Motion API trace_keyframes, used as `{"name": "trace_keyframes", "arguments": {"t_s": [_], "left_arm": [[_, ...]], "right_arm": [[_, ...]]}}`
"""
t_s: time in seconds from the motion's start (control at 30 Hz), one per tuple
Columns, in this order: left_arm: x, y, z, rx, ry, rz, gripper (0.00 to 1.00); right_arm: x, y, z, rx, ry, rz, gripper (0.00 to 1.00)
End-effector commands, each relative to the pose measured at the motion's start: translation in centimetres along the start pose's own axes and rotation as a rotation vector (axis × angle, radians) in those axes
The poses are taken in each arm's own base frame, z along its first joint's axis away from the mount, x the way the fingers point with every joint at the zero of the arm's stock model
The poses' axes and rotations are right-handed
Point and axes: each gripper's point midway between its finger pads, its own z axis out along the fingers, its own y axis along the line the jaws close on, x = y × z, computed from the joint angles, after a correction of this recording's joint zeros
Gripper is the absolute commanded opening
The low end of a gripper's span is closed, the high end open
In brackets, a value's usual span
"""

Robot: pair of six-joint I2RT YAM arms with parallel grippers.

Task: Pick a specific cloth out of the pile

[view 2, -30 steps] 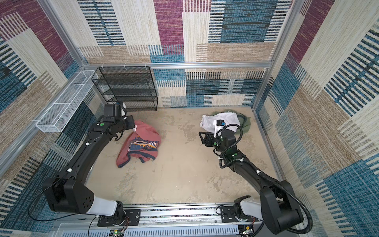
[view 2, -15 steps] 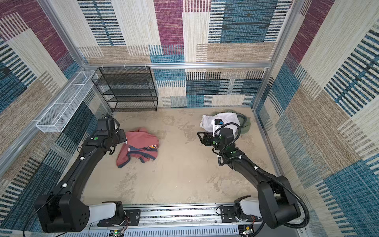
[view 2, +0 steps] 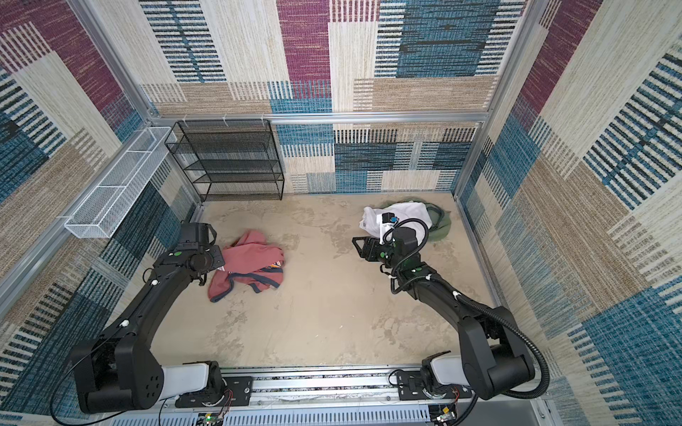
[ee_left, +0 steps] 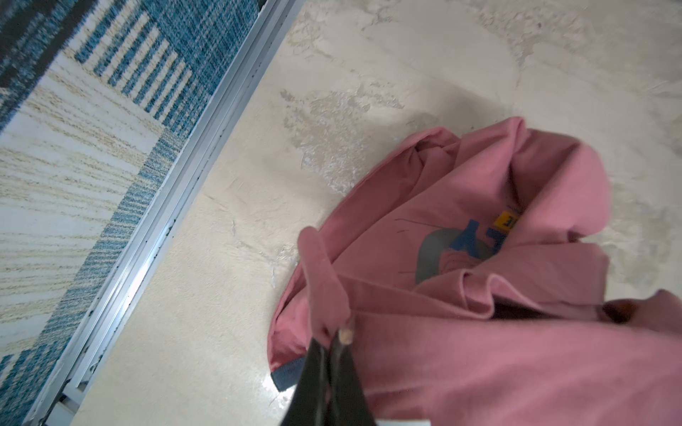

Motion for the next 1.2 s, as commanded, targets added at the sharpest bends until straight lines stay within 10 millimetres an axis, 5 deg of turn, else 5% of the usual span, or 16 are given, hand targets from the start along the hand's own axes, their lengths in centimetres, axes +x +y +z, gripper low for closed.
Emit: {"name": "trace_keyframes", "arguments": {"t_s": [0.0, 0.2, 0.27, 0.33, 0.57, 0.73, 0.87, 1.03, 1.17], "left_arm": [[1.2, 1.0, 1.0, -0.059, 0.034, -0.024, 0.00], [3.3, 1.7, 2.0, -0.096, 0.078, -0.020, 0.02], [3.6, 1.9, 1.9, -0.102, 0.080, -0.029, 0.19], [3.5, 2.0, 1.3, -0.098, 0.070, -0.049, 0.31], [1.4, 1.8, -2.7, -0.019, -0.057, -0.092, 0.31], [-0.5, -2.7, -4.7, 0.107, -0.118, 0.021, 0.23], [-1.2, -8.5, -5.3, 0.238, -0.138, 0.132, 0.21], [-0.9, -14.3, -4.2, 0.392, -0.083, 0.186, 0.13], [0.0, -16.5, -2.4, 0.432, -0.039, 0.192, 0.12]], "right_arm": [[-0.5, 0.6, 0.3, -0.025, -0.003, -0.013, 0.59], [-0.7, 0.8, 0.8, -0.040, 0.009, -0.010, 0.59], [-0.7, 0.8, 1.0, -0.043, 0.013, -0.008, 0.58], [-0.8, 1.0, 1.1, -0.049, 0.018, -0.006, 0.58], [-0.7, 1.0, 0.9, -0.049, 0.015, -0.004, 0.58], [-0.9, 1.1, 0.7, -0.049, 0.002, -0.010, 0.58], [-1.1, 1.4, 0.3, -0.048, -0.009, -0.007, 0.58], [-0.9, 1.2, -0.2, -0.027, -0.013, -0.005, 0.58], [-1.3, 1.5, -0.6, -0.013, -0.012, -0.015, 0.58]]}}
